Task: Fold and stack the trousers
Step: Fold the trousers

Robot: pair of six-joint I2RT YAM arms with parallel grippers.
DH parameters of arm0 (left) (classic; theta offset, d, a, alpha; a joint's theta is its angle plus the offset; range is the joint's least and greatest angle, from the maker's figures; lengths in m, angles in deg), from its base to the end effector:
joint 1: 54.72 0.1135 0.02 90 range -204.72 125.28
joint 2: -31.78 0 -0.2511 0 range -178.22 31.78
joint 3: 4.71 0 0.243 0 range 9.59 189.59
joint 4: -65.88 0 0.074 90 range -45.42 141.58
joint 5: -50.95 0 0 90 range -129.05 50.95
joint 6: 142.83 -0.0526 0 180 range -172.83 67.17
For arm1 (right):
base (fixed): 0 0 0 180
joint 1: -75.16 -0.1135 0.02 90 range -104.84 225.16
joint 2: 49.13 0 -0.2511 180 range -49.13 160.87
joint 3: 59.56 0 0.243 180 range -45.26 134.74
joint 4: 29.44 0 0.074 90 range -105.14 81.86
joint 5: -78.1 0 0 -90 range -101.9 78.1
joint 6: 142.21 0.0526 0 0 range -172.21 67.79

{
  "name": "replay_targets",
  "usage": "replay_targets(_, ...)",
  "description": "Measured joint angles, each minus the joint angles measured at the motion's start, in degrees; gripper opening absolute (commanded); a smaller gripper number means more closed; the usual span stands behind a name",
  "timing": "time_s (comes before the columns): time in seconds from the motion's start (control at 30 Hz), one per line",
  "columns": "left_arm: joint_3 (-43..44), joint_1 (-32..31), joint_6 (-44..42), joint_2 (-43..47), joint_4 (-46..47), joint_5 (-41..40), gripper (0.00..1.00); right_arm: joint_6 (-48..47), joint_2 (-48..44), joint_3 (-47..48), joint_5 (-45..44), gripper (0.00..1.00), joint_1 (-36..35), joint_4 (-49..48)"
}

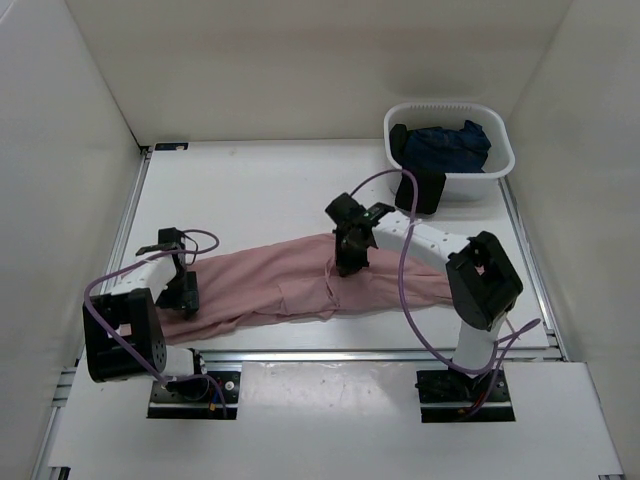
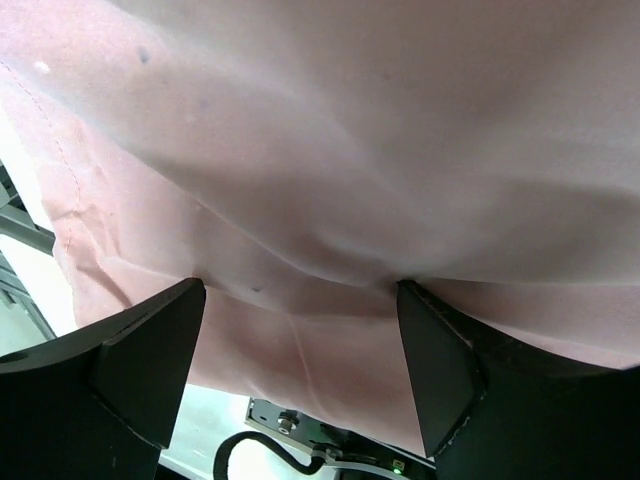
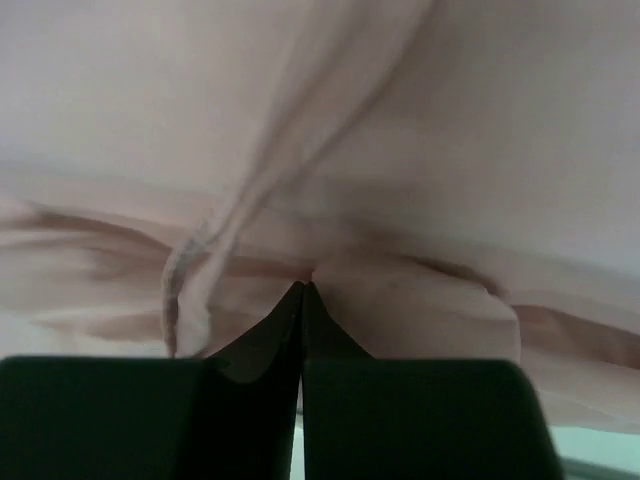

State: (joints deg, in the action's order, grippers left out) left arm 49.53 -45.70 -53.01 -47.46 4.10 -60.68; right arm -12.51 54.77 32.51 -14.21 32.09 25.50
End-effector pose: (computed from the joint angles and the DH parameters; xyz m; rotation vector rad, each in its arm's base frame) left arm 0.1947 0.0505 0.1348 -0.2522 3.0500 0.5896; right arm 0.2703 0.2498 0.1911 -0.0705 2.7908 0.3371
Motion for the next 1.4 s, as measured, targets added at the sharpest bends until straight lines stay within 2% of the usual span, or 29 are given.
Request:
replay_targets(0.2, 0.2, 0.0, 0.02, -0.44, 0.13, -0.55, 0.89, 0.96, -1.53, -12.61, 1.2, 0.0, -4.09, -2.47)
replay_targets(0.37, 2.08, -0.17, -0.2, -3.13, -1.03, -0.7, 0.89, 2.38, -9.46, -21.49, 0.72, 0.0, -4.11, -5.44)
replay_targets(0.47, 3.48, -0.2, -0.37, -4.79, -1.66, -0.87, 0.89, 2.62, -10.03, -22.49, 0.31, 0.18, -3.28, -5.25)
replay_targets(0.5, 3.8, -0.2, -0.37, -5.03, -1.53, -0.96, 0.89, 2.67, -10.14, -22.38, -0.17, 0.45, -2.93, -5.14)
replay_targets(0.6, 5.05, -0.17, -0.28, -5.55, -0.68, -1.51, 0.9, 2.78, -11.91, -20.85, -2.69, 0.79, -2.1, -3.17)
replay_targets(0.73, 6.58, -0.17, -0.22, -5.57, -0.48, -1.57, 0.9, 4.98, -23.32, -19.65, -7.26, 0.92, 2.6, 0.87)
replay_targets(0.87, 6.86, -0.17, -0.22, -5.53, -0.61, -1.57, 0.9, 10.29, -43.32, -22.99, -11.1, 0.99, 16.31, 4.13)
replay_targets(1.0, 6.88, -0.17, -0.22, -5.51, -0.79, -1.55, 0.9, 14.62, -57.4, -31.19, -13.05, 0.99, 27.04, 9.25)
replay_targets(1.17, 7.17, -0.17, -0.22, -5.53, -1.73, -1.57, 0.9, 15.63, -55.23, -38.16, -12.2, 0.99, 39.01, 10.43)
replay_targets(1.3, 8.02, -0.17, -0.22, -5.53, -2.27, -1.55, 0.9, 16.2, -51.01, -41.11, -10.84, 0.99, 49.57, 5.92)
replay_targets(1.4, 8.26, -0.17, -0.22, -5.51, -2.62, -1.6, 0.9, 17.66, -51.52, -43.93, -11.23, 0.99, 54.03, 0.7)
